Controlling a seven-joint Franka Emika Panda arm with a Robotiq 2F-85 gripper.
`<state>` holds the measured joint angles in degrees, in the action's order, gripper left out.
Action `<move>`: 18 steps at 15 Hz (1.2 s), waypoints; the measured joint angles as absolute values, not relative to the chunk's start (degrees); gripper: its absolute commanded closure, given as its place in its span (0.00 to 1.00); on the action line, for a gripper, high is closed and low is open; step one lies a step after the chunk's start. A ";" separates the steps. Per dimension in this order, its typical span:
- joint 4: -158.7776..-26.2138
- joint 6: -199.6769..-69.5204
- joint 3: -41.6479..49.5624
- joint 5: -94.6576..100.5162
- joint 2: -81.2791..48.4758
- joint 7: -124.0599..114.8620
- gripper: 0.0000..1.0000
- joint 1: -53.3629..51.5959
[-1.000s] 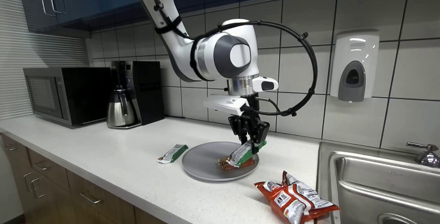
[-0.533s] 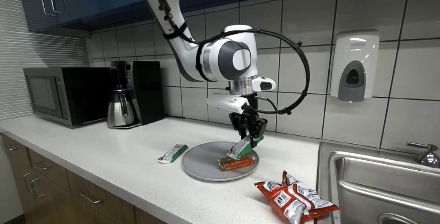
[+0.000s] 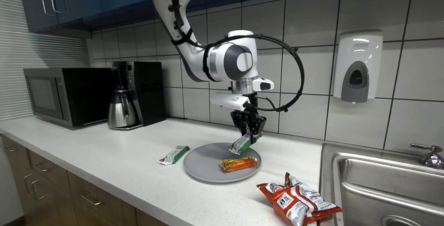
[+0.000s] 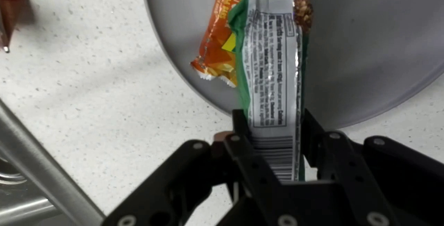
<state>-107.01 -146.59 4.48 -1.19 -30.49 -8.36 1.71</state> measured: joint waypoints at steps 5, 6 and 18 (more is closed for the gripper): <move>-103.17 -143.52 4.43 -1.20 -32.81 -9.86 0.85 0.67; -102.75 -143.15 4.43 -1.20 -33.10 -10.16 0.85 0.40; -102.40 -139.52 4.36 -1.19 -33.41 -15.45 0.85 -4.17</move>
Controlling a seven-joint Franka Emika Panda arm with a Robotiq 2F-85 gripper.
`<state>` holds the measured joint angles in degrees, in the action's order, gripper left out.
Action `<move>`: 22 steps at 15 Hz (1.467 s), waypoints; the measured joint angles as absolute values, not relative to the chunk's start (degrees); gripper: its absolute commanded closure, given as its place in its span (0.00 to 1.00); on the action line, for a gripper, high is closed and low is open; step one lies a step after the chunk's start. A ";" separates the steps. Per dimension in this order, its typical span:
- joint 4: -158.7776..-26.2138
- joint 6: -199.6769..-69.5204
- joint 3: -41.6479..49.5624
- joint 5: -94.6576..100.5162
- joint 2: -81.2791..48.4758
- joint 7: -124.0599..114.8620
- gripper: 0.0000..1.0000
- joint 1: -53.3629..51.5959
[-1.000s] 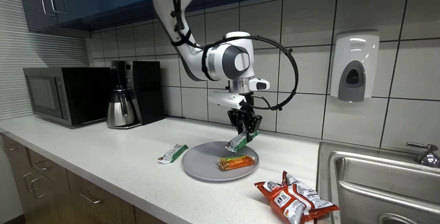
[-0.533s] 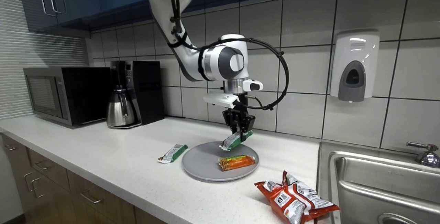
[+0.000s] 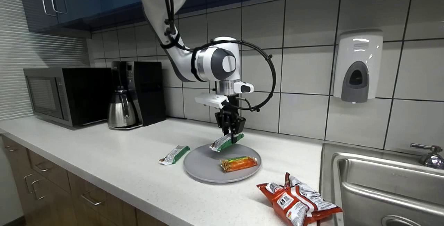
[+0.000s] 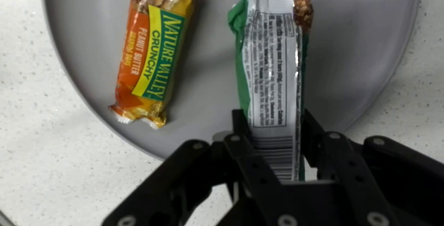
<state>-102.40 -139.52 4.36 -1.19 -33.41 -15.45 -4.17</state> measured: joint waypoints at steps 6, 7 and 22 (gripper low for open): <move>-102.31 -137.61 4.43 -1.40 -33.95 -18.24 0.85 -4.28; -102.24 -137.48 4.44 -1.56 -34.14 -18.49 0.85 -4.24; -98.23 -136.55 5.23 -2.62 -37.42 -19.24 0.00 -3.83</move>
